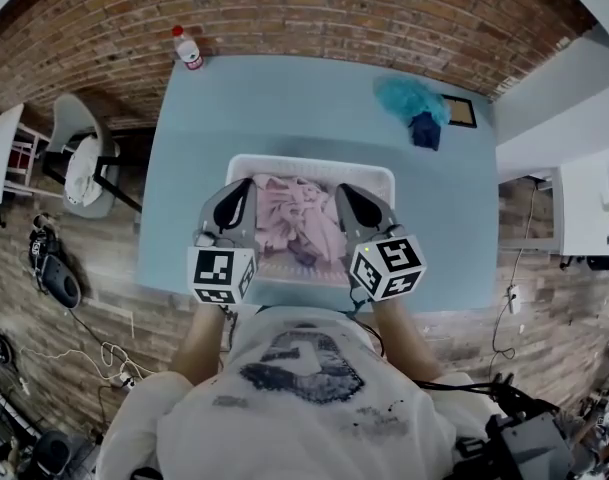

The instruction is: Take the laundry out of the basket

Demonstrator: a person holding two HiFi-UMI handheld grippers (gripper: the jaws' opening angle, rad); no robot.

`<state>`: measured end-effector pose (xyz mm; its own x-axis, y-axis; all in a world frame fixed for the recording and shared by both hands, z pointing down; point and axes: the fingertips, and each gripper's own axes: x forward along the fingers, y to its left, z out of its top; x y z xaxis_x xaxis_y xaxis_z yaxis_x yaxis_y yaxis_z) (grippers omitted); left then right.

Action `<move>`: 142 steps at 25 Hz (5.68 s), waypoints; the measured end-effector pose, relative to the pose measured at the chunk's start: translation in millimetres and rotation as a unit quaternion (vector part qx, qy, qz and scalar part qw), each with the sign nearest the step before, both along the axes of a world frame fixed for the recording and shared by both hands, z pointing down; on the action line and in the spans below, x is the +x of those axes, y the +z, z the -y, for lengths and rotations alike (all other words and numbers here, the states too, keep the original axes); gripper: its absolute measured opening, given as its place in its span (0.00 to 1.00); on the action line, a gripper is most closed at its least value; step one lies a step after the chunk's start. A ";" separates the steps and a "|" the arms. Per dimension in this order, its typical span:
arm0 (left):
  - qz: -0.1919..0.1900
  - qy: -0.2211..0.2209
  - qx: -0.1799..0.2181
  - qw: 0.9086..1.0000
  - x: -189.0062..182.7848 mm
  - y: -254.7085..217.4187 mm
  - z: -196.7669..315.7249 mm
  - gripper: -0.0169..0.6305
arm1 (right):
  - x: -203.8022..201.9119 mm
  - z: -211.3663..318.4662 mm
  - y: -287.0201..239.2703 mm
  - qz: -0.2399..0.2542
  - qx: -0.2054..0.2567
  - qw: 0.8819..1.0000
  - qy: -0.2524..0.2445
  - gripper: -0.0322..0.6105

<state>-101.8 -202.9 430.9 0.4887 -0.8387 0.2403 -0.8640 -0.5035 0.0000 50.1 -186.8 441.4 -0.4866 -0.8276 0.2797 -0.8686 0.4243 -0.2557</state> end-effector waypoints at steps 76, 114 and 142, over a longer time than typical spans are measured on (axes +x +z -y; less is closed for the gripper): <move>-0.040 -0.041 -0.017 0.998 -44.3 11.6 16.4 0.01 | -78.1 -9.1 235.0 -0.369 -0.204 0.815 -0.397 0.57; -0.040 0.004 0.028 0.999 -79.2 -24.5 13.7 0.01 | -68.0 -7.1 73.3 -0.152 -0.084 0.970 -0.171 0.42; -0.022 0.022 0.088 0.996 48.8 -81.8 -39.4 0.01 | 80.4 -42.6 -134.9 -0.100 0.111 0.989 -0.001 0.42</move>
